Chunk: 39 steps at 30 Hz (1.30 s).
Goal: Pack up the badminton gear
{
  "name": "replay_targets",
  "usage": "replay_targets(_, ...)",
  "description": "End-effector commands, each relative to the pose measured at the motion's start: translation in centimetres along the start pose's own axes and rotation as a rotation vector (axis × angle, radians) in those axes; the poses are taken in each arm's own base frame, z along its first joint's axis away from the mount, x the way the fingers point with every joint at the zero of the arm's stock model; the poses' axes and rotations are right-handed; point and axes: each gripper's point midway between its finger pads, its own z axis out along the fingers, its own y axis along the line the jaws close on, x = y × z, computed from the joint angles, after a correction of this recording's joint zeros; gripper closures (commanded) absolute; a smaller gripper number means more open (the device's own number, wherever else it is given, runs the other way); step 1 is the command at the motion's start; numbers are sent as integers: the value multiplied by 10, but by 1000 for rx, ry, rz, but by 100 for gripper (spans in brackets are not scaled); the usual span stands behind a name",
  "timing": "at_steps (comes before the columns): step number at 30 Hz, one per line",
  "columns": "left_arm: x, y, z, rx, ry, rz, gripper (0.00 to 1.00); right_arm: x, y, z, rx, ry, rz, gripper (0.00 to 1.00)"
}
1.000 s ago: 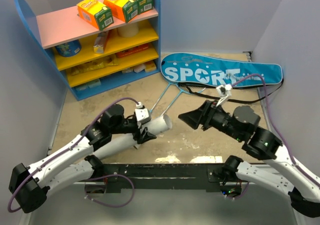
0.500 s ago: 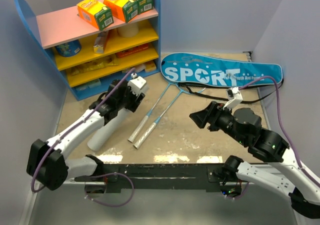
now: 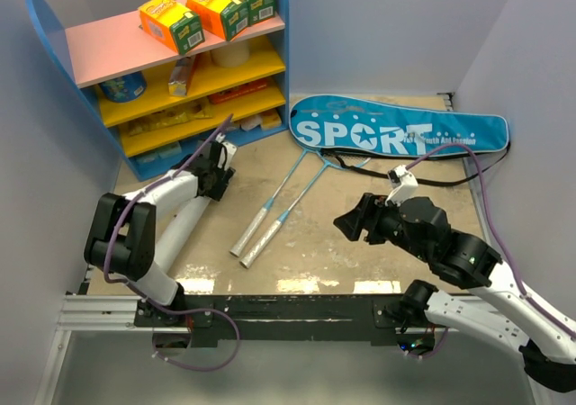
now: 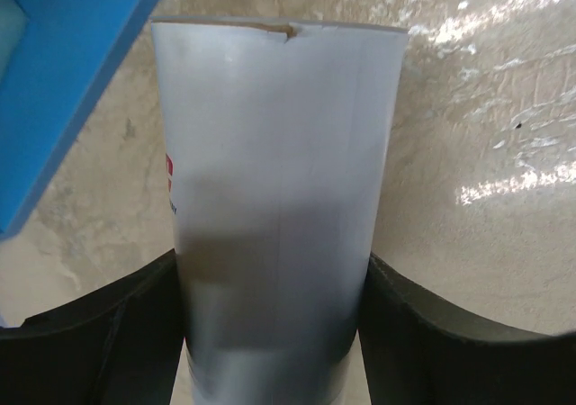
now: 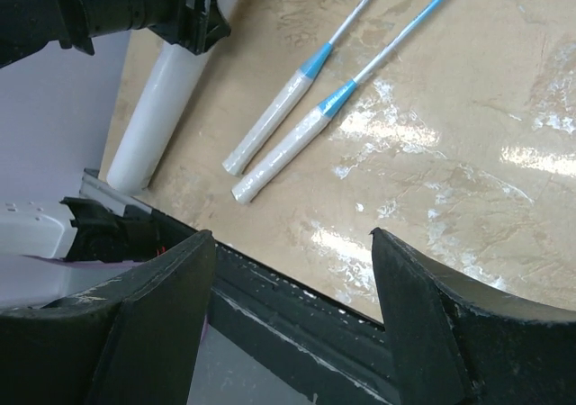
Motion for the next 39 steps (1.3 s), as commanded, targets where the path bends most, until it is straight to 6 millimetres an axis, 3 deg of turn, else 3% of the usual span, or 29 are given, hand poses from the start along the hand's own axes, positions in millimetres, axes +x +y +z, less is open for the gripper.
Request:
replay_targets(1,-3,4,0,43,9,-129,59,-2,5,-3,-36,-13,-19,26)
replay_targets(2,-1,-2,-1,75,14,-150,41,-2,4,-3,-34,-11,-21,25)
replay_targets(4,1,-7,-4,100,7,-160,33,0,2,-3,-34,-13,-20,25)
replay_targets(7,-7,-8,-17,118,-34,-199,5,2,2,-3,-37,-8,-21,25)
replay_targets(8,-10,-7,-21,116,-46,-211,0,2,1,-3,-36,-7,-21,25)
replay_targets(19,-61,51,-90,-44,-289,-389,0,6,1,-3,-40,2,-25,24)
replay_targets(22,-66,73,-111,-109,-399,-484,0,6,0,-4,-44,-1,-23,24)
replay_targets(25,-58,97,-128,-203,-473,-589,0,7,-1,-4,-49,-2,-19,23)
replay_targets(30,-37,136,-147,-366,-524,-705,13,9,0,-4,-60,-2,-16,24)
replay_targets(33,-26,158,-149,-435,-525,-758,28,10,2,-3,-70,-2,-9,25)
replay_targets(34,-23,166,-150,-458,-527,-774,40,11,2,-2,-75,2,-9,25)
replay_targets(37,-13,191,-150,-515,-539,-824,57,14,4,-1,-90,13,-4,25)
replay_targets(39,-10,200,-146,-522,-542,-840,61,15,4,0,-91,19,-3,25)
